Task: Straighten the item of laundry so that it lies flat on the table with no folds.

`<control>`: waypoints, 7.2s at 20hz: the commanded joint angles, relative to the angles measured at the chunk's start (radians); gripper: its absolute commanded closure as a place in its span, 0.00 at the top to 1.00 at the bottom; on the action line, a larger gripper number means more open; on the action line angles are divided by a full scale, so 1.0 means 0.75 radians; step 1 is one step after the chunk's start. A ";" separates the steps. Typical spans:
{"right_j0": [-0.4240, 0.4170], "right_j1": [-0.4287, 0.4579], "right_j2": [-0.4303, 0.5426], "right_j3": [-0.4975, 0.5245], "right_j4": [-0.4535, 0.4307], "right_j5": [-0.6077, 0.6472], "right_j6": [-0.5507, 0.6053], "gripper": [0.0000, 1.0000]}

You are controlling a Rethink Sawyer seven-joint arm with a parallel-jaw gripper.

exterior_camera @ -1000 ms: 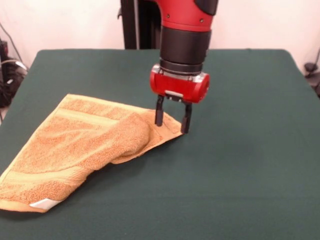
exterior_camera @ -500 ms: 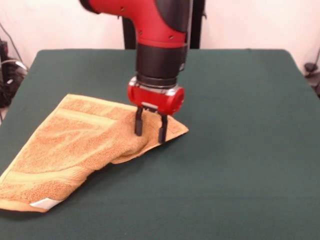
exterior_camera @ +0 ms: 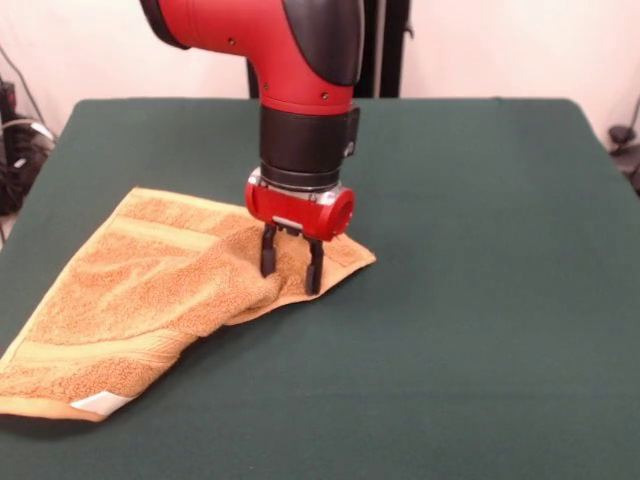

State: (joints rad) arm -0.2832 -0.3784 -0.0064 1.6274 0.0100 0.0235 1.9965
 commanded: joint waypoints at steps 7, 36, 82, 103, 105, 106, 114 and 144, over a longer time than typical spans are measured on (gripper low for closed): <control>0.072 0.071 0.173 0.086 0.012 0.035 0.193 1.00; 0.008 -0.198 0.506 0.220 0.023 0.264 0.133 0.00; 0.050 -0.212 0.019 -0.080 -0.072 0.272 0.025 1.00; 0.026 -0.241 0.085 0.015 -0.163 0.265 0.221 1.00; 0.039 -0.260 0.078 0.037 -0.158 0.274 0.232 1.00; 0.042 -0.267 0.078 0.047 -0.155 0.276 0.237 1.00; 0.014 -0.216 0.153 0.082 -0.150 0.205 0.240 1.00; 0.079 -0.090 0.180 0.206 -0.133 0.035 0.316 1.00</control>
State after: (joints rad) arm -0.2501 -0.5321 0.0195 1.7187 -0.1022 0.1209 2.0756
